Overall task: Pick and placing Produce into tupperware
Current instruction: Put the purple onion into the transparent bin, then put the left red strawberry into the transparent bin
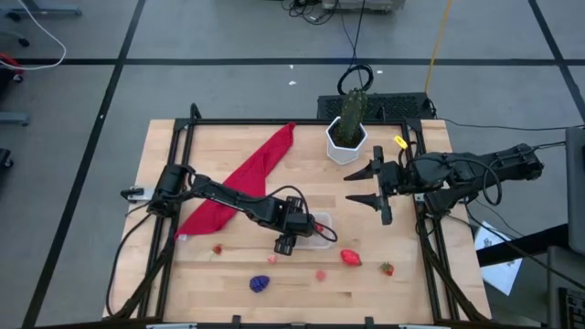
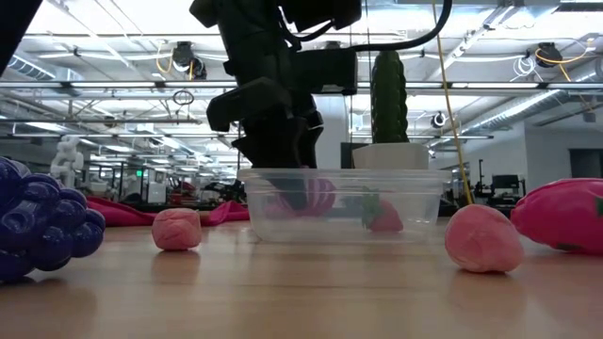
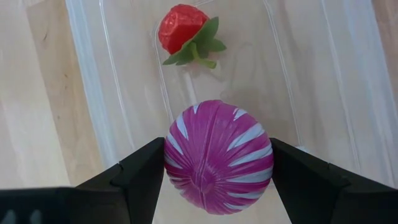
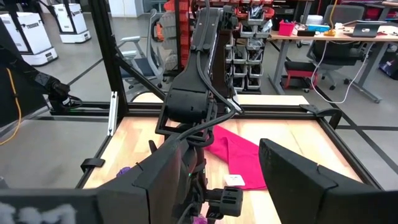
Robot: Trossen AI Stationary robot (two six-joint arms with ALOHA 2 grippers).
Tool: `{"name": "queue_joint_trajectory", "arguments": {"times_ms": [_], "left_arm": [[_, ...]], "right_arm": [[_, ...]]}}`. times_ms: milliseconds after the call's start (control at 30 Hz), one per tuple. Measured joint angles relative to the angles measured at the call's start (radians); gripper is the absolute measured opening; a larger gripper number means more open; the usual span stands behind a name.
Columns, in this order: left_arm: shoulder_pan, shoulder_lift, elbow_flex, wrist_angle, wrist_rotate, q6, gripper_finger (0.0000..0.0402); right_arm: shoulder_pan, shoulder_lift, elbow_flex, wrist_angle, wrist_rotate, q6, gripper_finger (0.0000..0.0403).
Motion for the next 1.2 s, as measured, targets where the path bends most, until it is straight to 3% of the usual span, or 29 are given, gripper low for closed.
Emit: {"name": "queue_joint_trajectory", "arguments": {"times_ms": [767, 1200], "left_arm": [[-0.004, 0.000, 0.000, 0.014, 0.058, 0.023, 0.0271], [-0.004, 0.000, 0.000, 0.012, 0.013, 0.027, 0.0365]], "right_arm": [[0.001, 0.000, 0.000, -0.001, -0.003, 0.001, 0.0208], [0.001, 0.000, 0.000, -0.003, -0.004, 0.026, 0.0208]]}}
